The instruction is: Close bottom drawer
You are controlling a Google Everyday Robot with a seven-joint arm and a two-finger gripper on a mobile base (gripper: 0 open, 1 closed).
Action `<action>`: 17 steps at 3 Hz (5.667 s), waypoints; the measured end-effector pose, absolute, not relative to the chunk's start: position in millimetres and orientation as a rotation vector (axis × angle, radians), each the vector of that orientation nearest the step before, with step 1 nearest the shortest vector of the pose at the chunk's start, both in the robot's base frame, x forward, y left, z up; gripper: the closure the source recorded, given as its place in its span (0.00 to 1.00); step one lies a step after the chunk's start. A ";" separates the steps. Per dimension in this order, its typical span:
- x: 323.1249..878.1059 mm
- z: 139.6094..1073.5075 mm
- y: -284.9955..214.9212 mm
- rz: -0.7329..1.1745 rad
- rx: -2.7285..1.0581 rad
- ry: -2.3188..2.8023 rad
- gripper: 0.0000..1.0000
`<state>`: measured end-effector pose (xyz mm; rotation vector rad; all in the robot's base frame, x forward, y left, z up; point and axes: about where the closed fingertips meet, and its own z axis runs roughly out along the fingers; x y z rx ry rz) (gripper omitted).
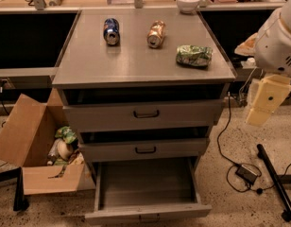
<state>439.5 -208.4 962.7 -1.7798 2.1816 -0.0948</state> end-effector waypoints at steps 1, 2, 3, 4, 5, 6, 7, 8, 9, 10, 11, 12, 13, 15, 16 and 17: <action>428.8 924.9 -180.2 -0.037 -1.908 2.069 0.00; 405.5 854.9 -153.8 0.104 -2.017 2.013 0.00; 372.7 775.3 -138.6 0.267 -2.053 2.042 0.00; 373.2 776.1 -138.4 0.266 -2.052 2.040 0.00; 373.0 745.2 -142.6 0.314 -2.032 2.046 0.00; 374.2 689.4 -146.7 0.395 -2.019 1.998 0.00; 375.9 613.7 -147.5 0.544 -1.980 1.905 0.00; 376.1 559.5 -144.1 0.672 -1.943 1.856 0.00; 374.4 501.1 -140.1 0.797 -1.889 1.844 0.00; 366.8 479.4 -134.7 0.864 -1.869 1.845 0.00; 366.8 479.3 -134.7 0.864 -1.869 1.845 0.00; 373.1 450.3 -143.9 0.852 -1.873 1.819 0.00; 381.0 407.4 -159.0 0.879 -1.891 1.791 0.00; 386.7 291.8 -171.2 0.998 -1.865 1.854 0.21; 384.9 259.9 -172.8 1.003 -1.848 1.885 0.44; 382.8 233.1 -172.6 1.019 -1.833 1.910 0.67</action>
Offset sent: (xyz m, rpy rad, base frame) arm -0.0720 0.0827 -0.2151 0.1109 0.2526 0.3354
